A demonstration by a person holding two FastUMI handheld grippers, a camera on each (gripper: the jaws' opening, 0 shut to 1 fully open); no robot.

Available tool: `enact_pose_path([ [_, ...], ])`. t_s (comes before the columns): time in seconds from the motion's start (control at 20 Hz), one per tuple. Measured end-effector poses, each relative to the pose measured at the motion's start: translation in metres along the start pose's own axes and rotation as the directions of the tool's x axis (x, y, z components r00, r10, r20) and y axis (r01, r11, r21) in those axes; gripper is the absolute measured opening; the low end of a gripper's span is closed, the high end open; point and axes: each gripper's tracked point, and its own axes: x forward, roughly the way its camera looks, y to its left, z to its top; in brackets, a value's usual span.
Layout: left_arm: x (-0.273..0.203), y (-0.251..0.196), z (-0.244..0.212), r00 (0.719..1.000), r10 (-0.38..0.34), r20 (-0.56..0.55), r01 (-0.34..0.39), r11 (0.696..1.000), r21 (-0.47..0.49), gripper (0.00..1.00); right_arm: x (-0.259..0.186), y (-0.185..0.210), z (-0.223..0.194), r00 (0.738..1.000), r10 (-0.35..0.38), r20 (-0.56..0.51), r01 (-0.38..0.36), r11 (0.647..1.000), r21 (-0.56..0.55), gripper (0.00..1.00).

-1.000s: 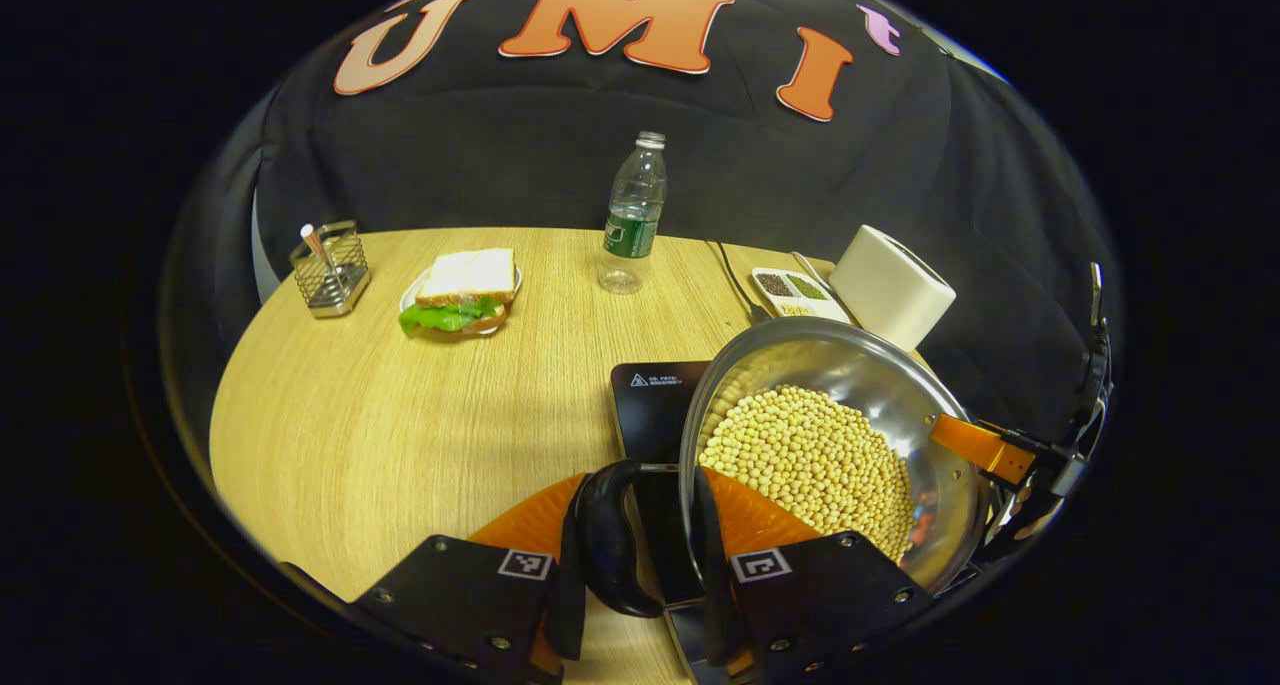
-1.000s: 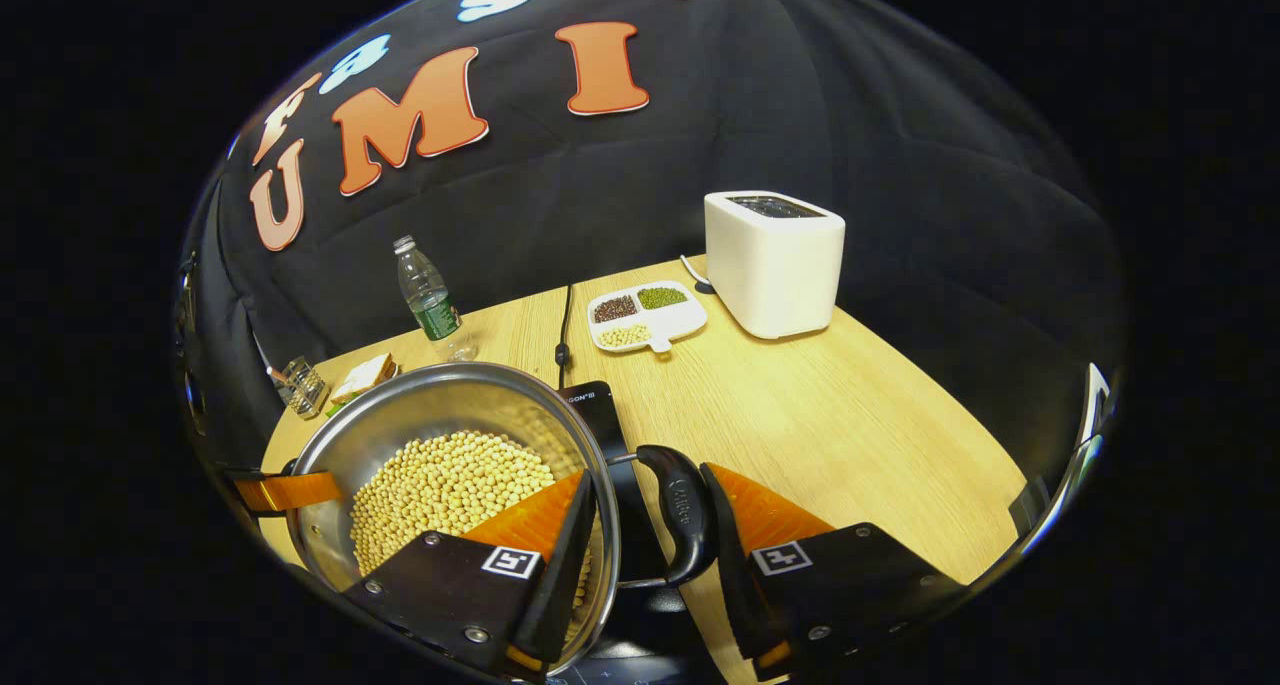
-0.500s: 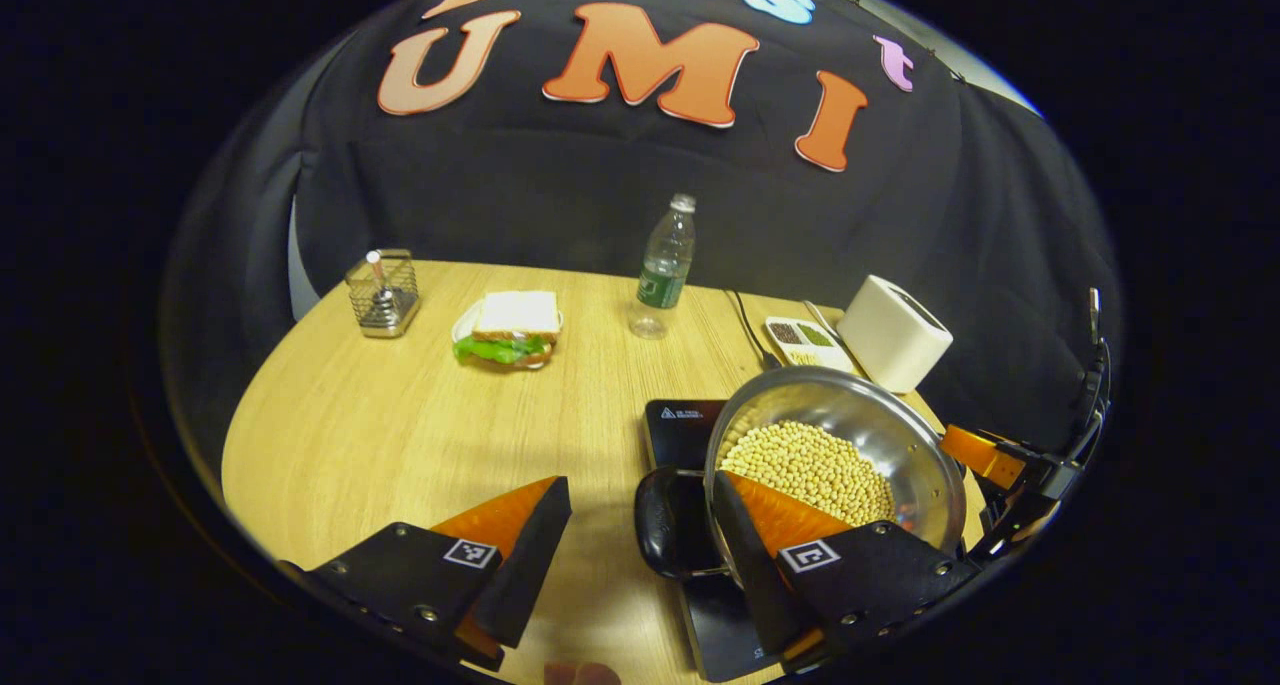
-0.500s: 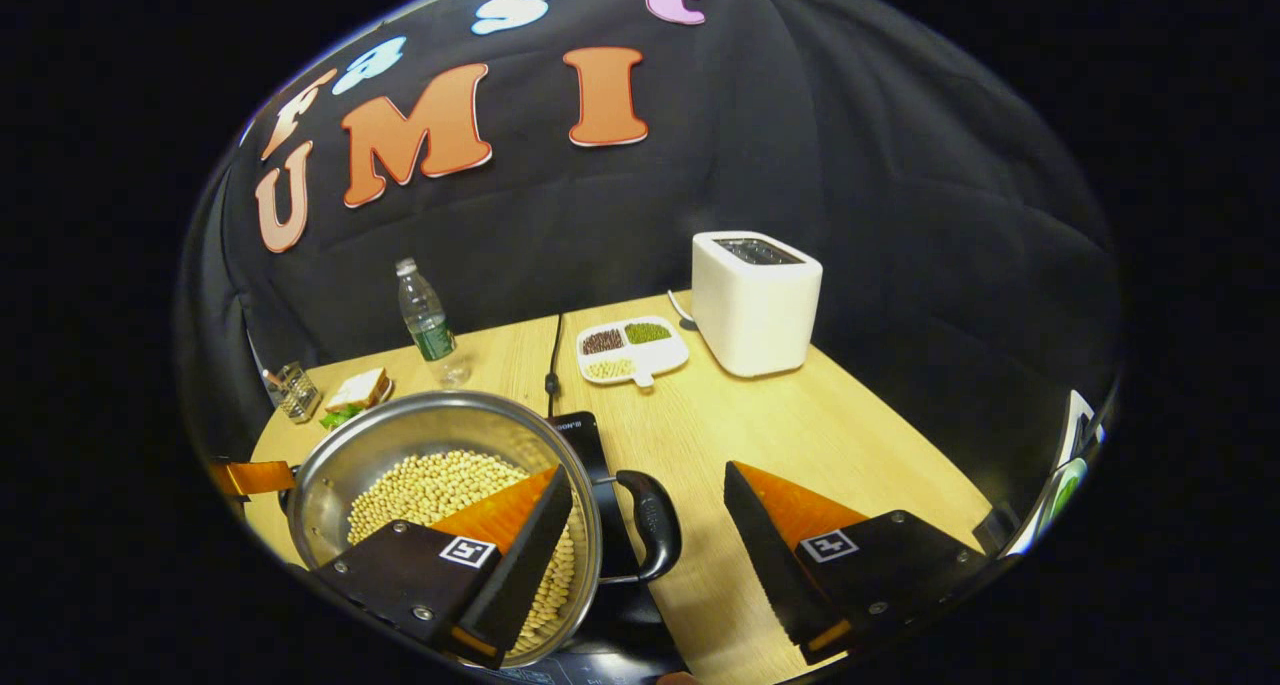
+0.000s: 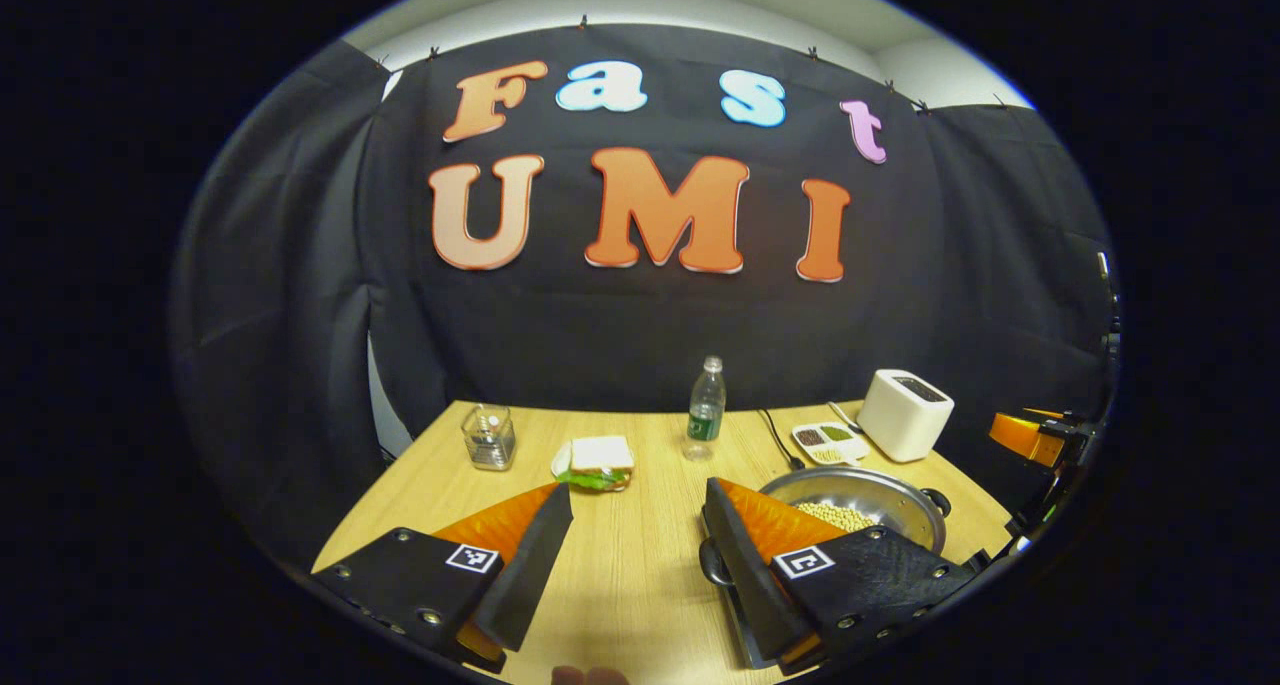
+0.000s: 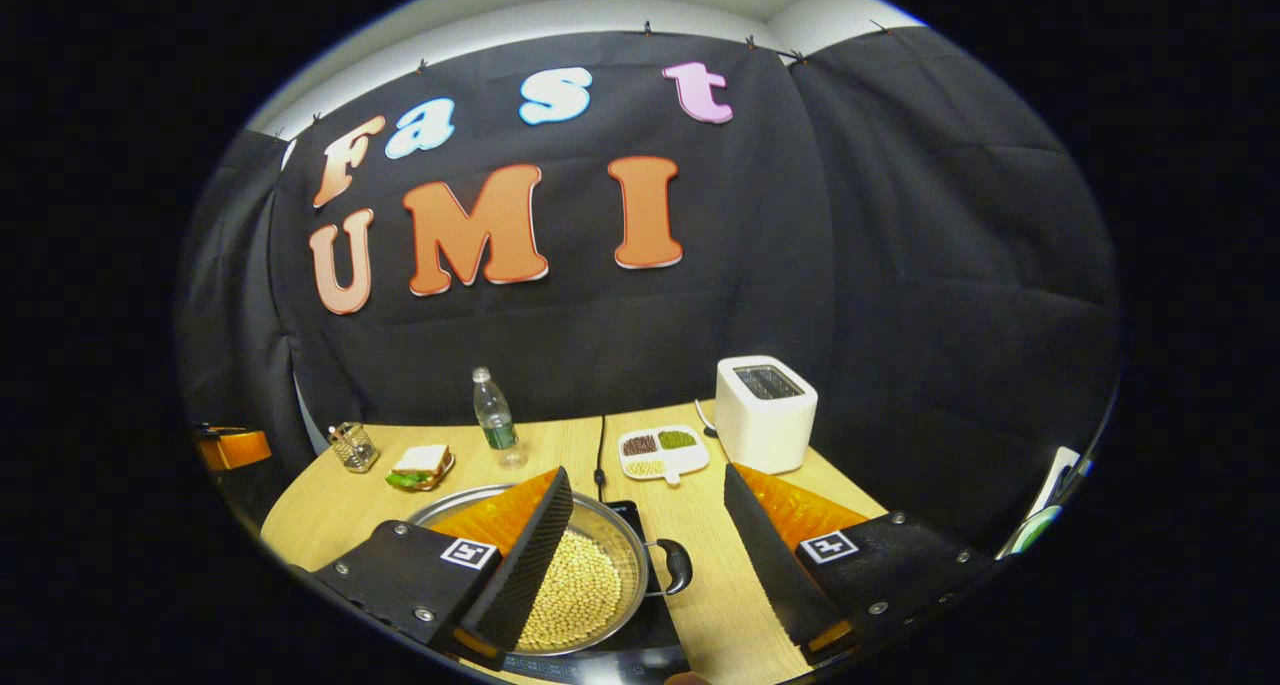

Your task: First push the handle of the pot to place it horizontally, then grasp the pot with both hands and set it on the induction cooktop.

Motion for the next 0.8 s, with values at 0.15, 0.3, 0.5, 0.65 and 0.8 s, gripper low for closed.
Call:
enact_pose_path([
  [0.15, -0.033, 0.02, 0.045, 0.99, 0.052, 0.131, -0.057, 0.998, 0.033, 0.84, -0.029, 0.01, 0.041, 0.994, 0.045, 0.099, -0.045, 0.999, -0.005, 0.95],
  [0.3, -0.068, 0.025, 0.071, 0.981, 0.047, 0.188, -0.047, 0.999, 0.0, 0.84, -0.057, 0.012, 0.08, 0.982, 0.065, 0.178, -0.063, 0.998, -0.016, 0.95],
  [0.5, -0.098, 0.053, 0.109, 0.966, 0.041, 0.257, -0.01, 0.993, -0.12, 0.83, -0.09, 0.01, 0.116, 0.963, 0.083, 0.255, -0.078, 0.997, -0.03, 0.94],
  [0.65, -0.105, 0.085, 0.113, 0.95, 0.143, 0.276, -0.122, 0.988, -0.09, 0.83, -0.106, 0.003, 0.125, 0.954, 0.077, 0.289, -0.071, 0.997, -0.032, 0.94],
  [0.8, -0.107, 0.08, 0.107, 0.957, 0.127, 0.26, -0.106, 0.99, -0.093, 0.82, -0.11, -0.001, 0.125, 0.954, 0.071, 0.291, -0.068, 0.997, -0.022, 0.94],
])
